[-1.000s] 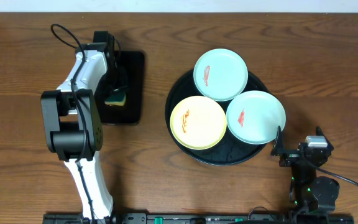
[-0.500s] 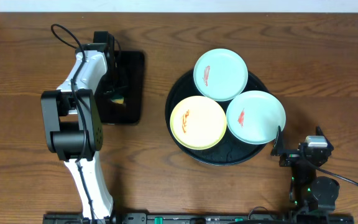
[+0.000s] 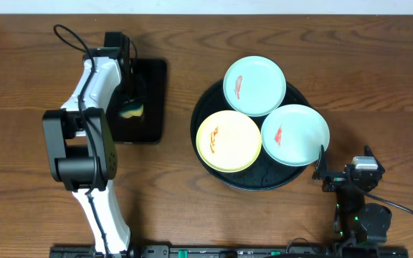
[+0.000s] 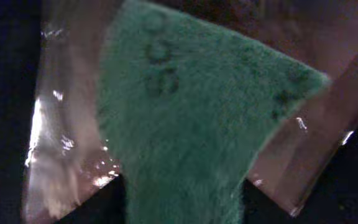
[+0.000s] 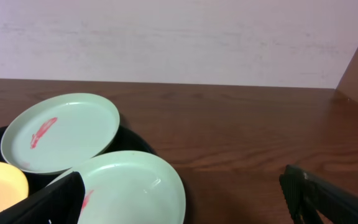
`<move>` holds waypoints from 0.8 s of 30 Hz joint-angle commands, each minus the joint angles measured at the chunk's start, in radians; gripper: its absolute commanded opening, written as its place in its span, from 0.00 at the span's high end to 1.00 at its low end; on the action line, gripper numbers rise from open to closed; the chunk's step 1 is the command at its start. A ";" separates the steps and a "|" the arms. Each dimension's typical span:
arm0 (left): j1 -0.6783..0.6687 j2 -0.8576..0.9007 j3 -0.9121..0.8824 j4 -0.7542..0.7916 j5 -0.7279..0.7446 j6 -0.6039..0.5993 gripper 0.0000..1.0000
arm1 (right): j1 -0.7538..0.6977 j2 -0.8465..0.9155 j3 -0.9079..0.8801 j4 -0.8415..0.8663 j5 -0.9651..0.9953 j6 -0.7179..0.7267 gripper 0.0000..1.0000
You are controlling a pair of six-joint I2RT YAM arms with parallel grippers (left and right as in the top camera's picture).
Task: Clean dirty plates on tray and stack at the side
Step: 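Lower the left gripper and grasp the green sponge, then lift the sponge with the left gripper above the black tray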
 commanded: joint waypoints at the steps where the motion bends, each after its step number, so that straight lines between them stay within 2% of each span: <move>1: 0.000 -0.026 -0.010 -0.003 -0.012 0.003 0.25 | 0.000 -0.005 -0.001 -0.005 0.006 -0.012 0.01; 5: 0.001 -0.026 -0.016 0.017 -0.013 0.003 0.17 | 0.000 -0.005 -0.001 -0.005 0.006 -0.012 0.01; 12: 0.001 -0.024 -0.074 0.108 -0.013 0.003 0.15 | 0.000 -0.005 -0.001 -0.005 0.006 -0.012 0.01; 20: 0.000 -0.023 -0.130 0.138 -0.012 0.003 0.15 | 0.000 -0.005 -0.001 -0.005 0.006 -0.012 0.01; 21: 0.001 -0.023 -0.135 0.146 -0.012 0.003 0.19 | 0.000 -0.005 -0.001 -0.005 0.006 -0.012 0.01; 23: 0.001 -0.022 -0.142 0.164 -0.012 0.003 0.34 | 0.000 -0.005 -0.001 -0.005 0.006 -0.012 0.01; 24: 0.001 -0.022 -0.142 0.171 -0.013 0.003 0.35 | 0.000 -0.005 -0.001 -0.005 0.006 -0.012 0.01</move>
